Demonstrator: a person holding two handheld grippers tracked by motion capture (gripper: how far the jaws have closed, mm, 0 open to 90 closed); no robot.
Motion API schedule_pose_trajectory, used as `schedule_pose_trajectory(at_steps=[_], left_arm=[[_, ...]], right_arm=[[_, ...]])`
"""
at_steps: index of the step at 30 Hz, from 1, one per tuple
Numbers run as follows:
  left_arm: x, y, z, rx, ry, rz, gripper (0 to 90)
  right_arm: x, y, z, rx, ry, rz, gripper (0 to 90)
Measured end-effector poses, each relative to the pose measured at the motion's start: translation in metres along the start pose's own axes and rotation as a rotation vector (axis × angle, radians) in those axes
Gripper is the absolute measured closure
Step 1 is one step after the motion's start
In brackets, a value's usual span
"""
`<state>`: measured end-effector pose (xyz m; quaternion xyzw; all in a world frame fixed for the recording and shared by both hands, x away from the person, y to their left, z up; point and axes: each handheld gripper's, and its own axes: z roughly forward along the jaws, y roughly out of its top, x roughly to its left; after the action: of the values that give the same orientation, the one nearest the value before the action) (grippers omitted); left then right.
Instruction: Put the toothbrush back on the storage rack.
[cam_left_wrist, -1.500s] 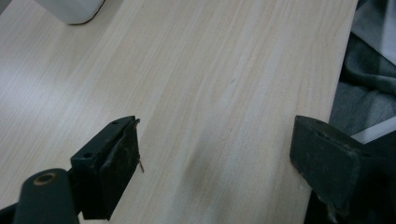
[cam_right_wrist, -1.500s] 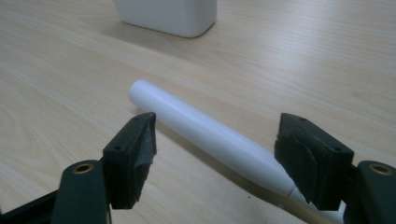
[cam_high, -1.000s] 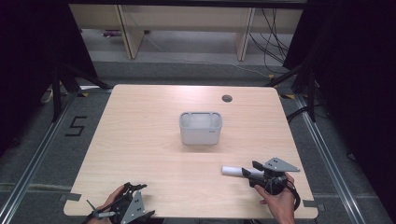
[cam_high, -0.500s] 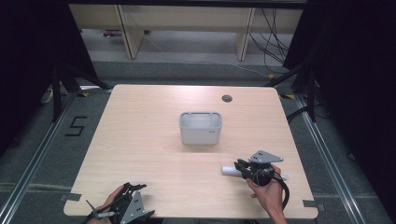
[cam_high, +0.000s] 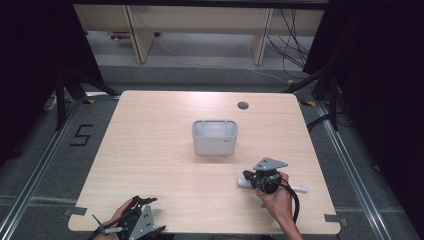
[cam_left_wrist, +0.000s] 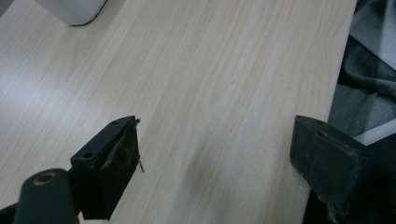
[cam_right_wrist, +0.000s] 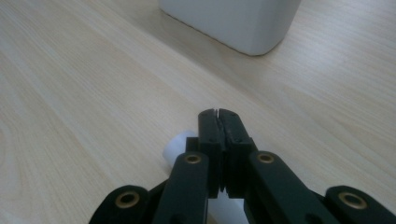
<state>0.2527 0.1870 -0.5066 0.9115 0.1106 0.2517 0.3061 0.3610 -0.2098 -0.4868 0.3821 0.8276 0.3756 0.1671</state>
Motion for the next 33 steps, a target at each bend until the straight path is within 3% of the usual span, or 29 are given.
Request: schedule_pose_trajectory(at_steps=[1, 4, 6, 7, 8, 9, 10, 11, 15, 16, 18, 23, 25, 28, 31, 33], left_arm=[[0.0, 0.0, 0.0, 0.003, -0.002, 0.001, 15.4], [0.0, 0.0, 0.0, 0.001, -0.002, 0.001, 15.4], [0.0, 0.0, 0.001, 0.0, -0.006, 0.002, 15.4], [-0.001, 0.0, 0.002, -0.008, 0.014, -0.004, 15.4], [-0.001, 0.0, 0.001, -0.006, -0.006, -0.006, 15.5], [-0.001, 0.0, 0.001, -0.002, -0.005, -0.007, 15.4], [0.0, 0.0, 0.001, -0.001, 0.014, 0.003, 15.4], [0.0, 0.0, 0.001, -0.006, 0.0, 0.0, 15.4], [0.0, 0.0, 0.001, -0.005, -0.005, -0.002, 15.4], [-0.001, 0.0, 0.001, -0.008, 0.013, -0.005, 15.4], [-0.001, 0.0, 0.002, -0.016, -0.004, -0.01, 15.4], [-0.001, 0.0, 0.002, -0.011, -0.007, -0.007, 15.4], [-0.001, 0.0, 0.001, -0.004, -0.006, -0.002, 15.4], [-0.001, 0.001, 0.001, 0.011, -0.013, 0.008, 15.4], [-0.001, 0.002, 0.001, 0.011, -0.013, 0.011, 15.4], [-0.001, 0.001, 0.001, 0.011, -0.013, 0.01, 15.4]], right_arm=[[-0.002, 0.001, 0.001, 0.001, 0.003, -0.027, 89.4], [0.001, 0.002, 0.006, 0.011, -0.001, 0.007, 89.5], [-0.002, 0.004, 0.009, 0.021, -0.001, -0.008, 89.5], [-0.002, 0.004, 0.011, 0.019, 0.0, -0.02, 89.5], [-0.003, 0.004, 0.012, 0.015, 0.0, -0.022, 89.5], [0.001, 0.004, 0.012, 0.038, 0.003, 0.031, 89.5], [-0.001, 0.005, 0.014, 0.031, 0.005, 0.006, 89.5], [-0.001, 0.005, 0.015, 0.028, 0.003, -0.007, 89.5], [0.001, 0.007, 0.018, 0.054, 0.011, 0.001, 89.5], [0.0, 0.006, 0.019, 0.048, 0.01, -0.021, 89.4], [0.002, 0.006, 0.02, 0.061, 0.014, -0.002, 89.4], [0.002, 0.005, 0.021, 0.061, 0.019, -0.029, 89.4], [0.005, 0.005, 0.019, 0.07, 0.02, 0.006, 89.4], [0.004, 0.004, 0.018, 0.071, 0.035, -0.022, 89.4], [0.008, 0.003, 0.016, 0.099, 0.043, 0.015, 89.4], [0.007, 0.001, 0.017, 0.09, 0.039, -0.014, 89.3]])
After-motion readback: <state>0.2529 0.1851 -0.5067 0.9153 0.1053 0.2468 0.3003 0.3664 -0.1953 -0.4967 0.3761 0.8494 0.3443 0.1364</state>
